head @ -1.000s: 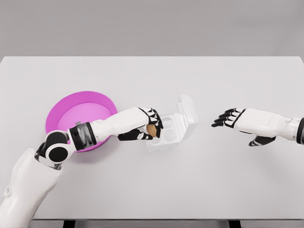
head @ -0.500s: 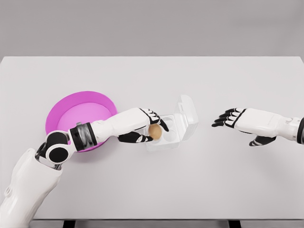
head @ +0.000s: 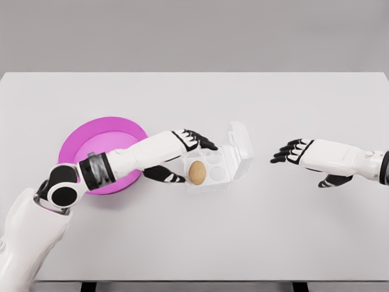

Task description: Pack egg into the box and close the box lid

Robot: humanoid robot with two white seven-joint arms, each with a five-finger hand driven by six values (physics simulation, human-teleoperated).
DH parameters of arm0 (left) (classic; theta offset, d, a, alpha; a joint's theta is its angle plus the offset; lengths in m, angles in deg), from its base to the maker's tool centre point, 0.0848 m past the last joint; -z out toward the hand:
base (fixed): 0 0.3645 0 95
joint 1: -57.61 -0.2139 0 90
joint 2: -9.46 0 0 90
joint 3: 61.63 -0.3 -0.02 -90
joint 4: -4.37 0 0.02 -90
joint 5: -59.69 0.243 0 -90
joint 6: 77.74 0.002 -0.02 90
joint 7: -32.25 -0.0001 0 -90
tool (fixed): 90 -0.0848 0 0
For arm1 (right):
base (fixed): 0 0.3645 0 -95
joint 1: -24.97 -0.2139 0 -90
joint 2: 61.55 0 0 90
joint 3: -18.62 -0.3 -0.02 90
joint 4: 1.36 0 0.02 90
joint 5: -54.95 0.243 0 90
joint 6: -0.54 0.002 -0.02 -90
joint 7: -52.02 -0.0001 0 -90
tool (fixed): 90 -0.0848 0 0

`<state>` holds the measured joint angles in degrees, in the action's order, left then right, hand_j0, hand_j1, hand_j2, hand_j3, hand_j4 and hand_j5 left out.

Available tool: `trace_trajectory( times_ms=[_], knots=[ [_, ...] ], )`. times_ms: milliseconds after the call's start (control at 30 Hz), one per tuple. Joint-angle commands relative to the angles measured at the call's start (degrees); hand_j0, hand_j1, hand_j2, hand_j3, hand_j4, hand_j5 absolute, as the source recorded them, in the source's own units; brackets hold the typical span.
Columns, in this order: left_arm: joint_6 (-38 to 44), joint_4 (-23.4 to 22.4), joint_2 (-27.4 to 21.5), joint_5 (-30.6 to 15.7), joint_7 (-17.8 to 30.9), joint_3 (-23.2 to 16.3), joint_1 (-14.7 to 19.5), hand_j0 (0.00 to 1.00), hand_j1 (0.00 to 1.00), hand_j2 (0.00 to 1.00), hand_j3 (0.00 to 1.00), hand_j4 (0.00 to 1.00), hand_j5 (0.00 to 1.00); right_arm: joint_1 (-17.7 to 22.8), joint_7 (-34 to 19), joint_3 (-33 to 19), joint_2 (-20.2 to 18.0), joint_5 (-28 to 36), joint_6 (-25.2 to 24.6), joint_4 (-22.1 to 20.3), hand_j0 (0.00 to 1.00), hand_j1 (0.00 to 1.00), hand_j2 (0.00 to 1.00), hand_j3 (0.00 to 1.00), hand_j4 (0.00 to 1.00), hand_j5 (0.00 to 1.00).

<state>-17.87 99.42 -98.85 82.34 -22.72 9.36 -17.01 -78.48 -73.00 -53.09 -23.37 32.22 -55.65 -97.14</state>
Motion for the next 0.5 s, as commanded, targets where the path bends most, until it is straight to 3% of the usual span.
trace_trajectory(
  times_ms=[0, 133, 233, 267, 367, 467],
  knots=[
    [-4.9, 0.9, -0.8, -1.6, 0.0, 3.4, 0.0, 1.00, 1.00, 1.00, 1.00, 1.00, 1.00, 0.0, 0.0, 0.0, -0.1, 0.3, -0.1, 0.0, 1.00, 1.00, 1.00, 1.00, 1.00, 1.00],
    [-4.9, 1.6, -4.1, -6.5, 0.0, 11.3, -1.4, 1.00, 1.00, 1.00, 1.00, 1.00, 1.00, -0.2, 0.0, 0.0, 0.1, 0.3, -0.4, 0.0, 1.00, 1.00, 1.00, 1.00, 1.00, 1.00],
    [-4.9, 0.3, -14.2, -16.1, 0.0, 16.7, -2.5, 1.00, 1.00, 1.00, 1.00, 1.00, 1.00, -0.4, 0.0, 0.0, 1.0, 0.3, -0.5, 0.0, 1.00, 1.00, 1.00, 1.00, 1.00, 1.00],
    [-4.9, -2.4, -16.8, -17.3, 0.0, 18.5, -3.3, 1.00, 1.00, 1.00, 1.00, 1.00, 1.00, -0.5, 0.0, 0.0, 2.3, 0.3, -0.5, 0.0, 1.00, 1.00, 1.00, 1.00, 1.00, 1.00],
    [-4.9, -10.7, -20.6, -16.7, 0.0, 23.8, -3.3, 1.00, 1.00, 1.00, 1.00, 1.00, 1.00, -0.6, 0.0, 0.0, 3.0, 0.2, -0.5, -0.1, 1.00, 1.00, 1.00, 1.00, 1.00, 1.00],
    [-4.9, -13.3, -21.9, -14.7, 0.0, 25.3, -3.4, 1.00, 1.00, 1.00, 1.00, 1.00, 1.00, -0.6, 0.0, 0.1, 3.7, 0.2, -0.5, -1.2, 1.00, 1.00, 1.00, 1.00, 1.00, 1.00]
  ],
)
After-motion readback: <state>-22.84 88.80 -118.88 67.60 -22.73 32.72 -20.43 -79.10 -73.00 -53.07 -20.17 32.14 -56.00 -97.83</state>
